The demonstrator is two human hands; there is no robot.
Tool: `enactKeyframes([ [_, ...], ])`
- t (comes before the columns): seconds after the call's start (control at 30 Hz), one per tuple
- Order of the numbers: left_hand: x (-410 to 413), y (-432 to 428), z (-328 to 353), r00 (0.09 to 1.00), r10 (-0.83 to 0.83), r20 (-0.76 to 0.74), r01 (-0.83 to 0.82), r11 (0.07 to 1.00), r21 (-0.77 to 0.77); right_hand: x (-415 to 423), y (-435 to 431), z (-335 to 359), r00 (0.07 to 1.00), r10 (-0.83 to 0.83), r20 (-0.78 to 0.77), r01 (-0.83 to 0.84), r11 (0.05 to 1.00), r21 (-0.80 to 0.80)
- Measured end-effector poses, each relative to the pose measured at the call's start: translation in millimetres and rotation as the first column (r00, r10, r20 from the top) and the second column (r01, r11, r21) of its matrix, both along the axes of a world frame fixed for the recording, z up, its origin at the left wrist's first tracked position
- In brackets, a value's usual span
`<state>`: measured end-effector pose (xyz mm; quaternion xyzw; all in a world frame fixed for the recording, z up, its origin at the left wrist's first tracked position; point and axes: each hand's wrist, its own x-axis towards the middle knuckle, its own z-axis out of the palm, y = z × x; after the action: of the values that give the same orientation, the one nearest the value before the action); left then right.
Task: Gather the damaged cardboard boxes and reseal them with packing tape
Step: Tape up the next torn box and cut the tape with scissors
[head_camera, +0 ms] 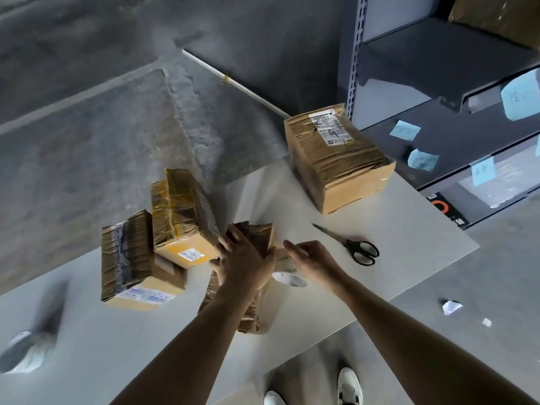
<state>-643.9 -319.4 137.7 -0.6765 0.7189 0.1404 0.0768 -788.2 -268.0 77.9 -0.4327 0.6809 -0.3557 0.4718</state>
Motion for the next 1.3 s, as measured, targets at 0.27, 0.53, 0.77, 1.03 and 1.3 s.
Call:
enactKeyframes([
  [0.27, 3, -3, -6, 0.978, -0.207, 0.0, 0.206, 0.973, -0.106, -12, 28, -12, 0.998, 0.02, -0.052, -0.026, 0.992, -0.127],
  [0.53, 1, 0, -13, 0.983, -0.182, -0.017, 0.179, 0.978, -0.107, -13, 19, -19, 0.918, 0.149, -0.368, -0.154, 0.988, 0.017],
  [0.77, -21, 12, -16, 0.987, -0.111, 0.116, 0.127, 0.982, -0.141, 4, 23, -15, 0.868, 0.148, -0.474, -0.159, 0.987, 0.018],
  [1.03, -14, 7, -15, 0.989, -0.12, 0.088, 0.136, 0.969, -0.206, 2, 30, -15, 0.97, 0.093, -0.225, -0.094, 0.996, 0.006],
  [1.3, -10, 10, -15, 0.987, -0.145, 0.072, 0.155, 0.974, -0.168, -3, 41, -19, 0.978, 0.106, -0.181, -0.098, 0.994, 0.052],
])
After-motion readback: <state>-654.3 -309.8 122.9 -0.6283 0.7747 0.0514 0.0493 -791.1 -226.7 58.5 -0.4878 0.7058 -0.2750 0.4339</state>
